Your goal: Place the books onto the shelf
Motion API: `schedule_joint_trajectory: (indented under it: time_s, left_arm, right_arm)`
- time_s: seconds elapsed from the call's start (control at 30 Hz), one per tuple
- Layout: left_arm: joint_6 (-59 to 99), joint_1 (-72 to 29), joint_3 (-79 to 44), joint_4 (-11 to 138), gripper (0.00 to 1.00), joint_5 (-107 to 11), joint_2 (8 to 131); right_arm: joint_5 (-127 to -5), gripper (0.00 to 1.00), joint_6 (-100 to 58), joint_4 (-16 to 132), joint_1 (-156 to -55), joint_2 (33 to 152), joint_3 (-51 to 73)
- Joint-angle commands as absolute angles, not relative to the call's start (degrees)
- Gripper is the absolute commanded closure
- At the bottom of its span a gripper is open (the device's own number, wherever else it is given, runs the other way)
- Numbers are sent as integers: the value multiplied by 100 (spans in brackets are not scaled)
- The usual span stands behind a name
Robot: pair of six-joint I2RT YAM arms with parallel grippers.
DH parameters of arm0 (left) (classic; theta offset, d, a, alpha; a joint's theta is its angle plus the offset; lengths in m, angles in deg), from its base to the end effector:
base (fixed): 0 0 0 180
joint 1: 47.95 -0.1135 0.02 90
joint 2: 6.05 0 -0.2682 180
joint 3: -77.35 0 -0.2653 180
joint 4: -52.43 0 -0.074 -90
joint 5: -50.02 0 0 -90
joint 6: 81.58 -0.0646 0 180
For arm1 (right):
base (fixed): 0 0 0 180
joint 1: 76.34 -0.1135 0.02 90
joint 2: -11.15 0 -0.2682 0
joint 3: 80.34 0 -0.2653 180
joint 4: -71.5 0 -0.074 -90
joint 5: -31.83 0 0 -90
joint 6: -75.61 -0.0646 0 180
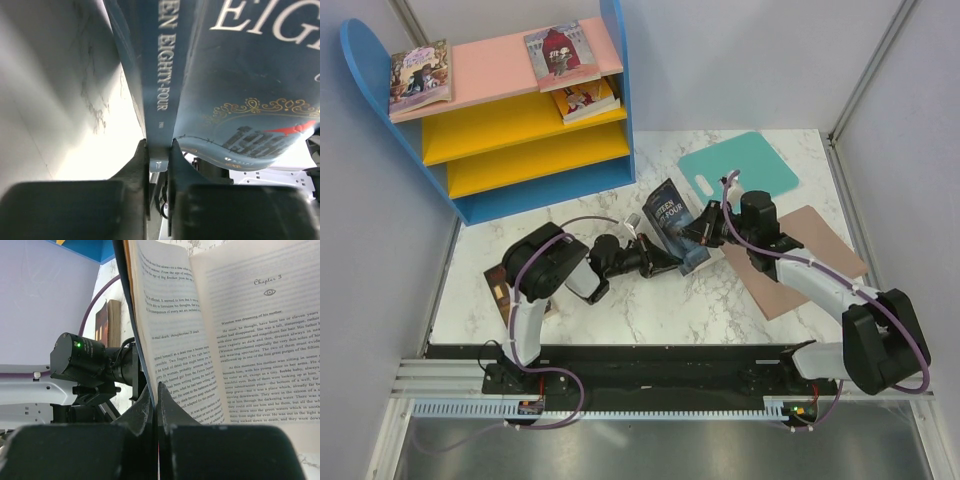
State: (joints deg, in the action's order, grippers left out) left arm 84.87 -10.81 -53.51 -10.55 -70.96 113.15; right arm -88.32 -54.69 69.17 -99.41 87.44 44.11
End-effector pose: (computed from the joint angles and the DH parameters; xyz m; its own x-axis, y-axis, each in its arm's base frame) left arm 0.2746 -0.2497 0.0823 -0.9221 -0.3472 -0.1708 0.1212 0.1602 -0.9796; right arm 0.2854 0.1568 0.2292 -0.7691 0.2803 -0.5744 -0.3495 0.5680 0.7452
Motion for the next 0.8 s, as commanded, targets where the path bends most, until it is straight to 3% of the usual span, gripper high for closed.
schedule_joint_trajectory:
  time_s: [0.0, 0.07, 0.17, 0.2, 0.27, 0.4, 0.5, 0.77]
  left_arm:
    - [8147, -1121, -5144, -1986, 98, -6977, 10945]
    - [7997, -1121, -5162, -1810, 98, -7074, 10813]
    - [7804, -1121, -5267, -1414, 98, -7188, 10461]
    - [7725, -1121, -5380, -1317, 98, -7188, 10330]
    - [7628, -1121, -5513, -966, 98, -7223, 9926]
    - [7303, -1121, -5820, 105, 98, -7188, 9135]
    - [7013, -1130, -5926, 931, 98, -7109, 8511]
    - [6915, -1122, -6198, 2637, 98, -7030, 7885]
  right_arm:
    - [-9359, 94, -5605, 7126, -9998, 8402, 4449]
    - [-9351, 92, -5544, 7021, -9998, 8375, 4475]
    - [-9237, 80, -5395, 6705, -9998, 8366, 4476]
    - [-9158, 71, -5255, 6582, -9998, 8357, 4476]
    - [-8877, 63, -5114, 6283, -9998, 8349, 4537]
    - [-8323, 36, -5060, 6054, -9998, 8357, 4809]
    - [-8138, 29, -5113, 6054, -9998, 8533, 5038]
    - [-8409, 27, -5526, 6799, -9998, 9710, 5398]
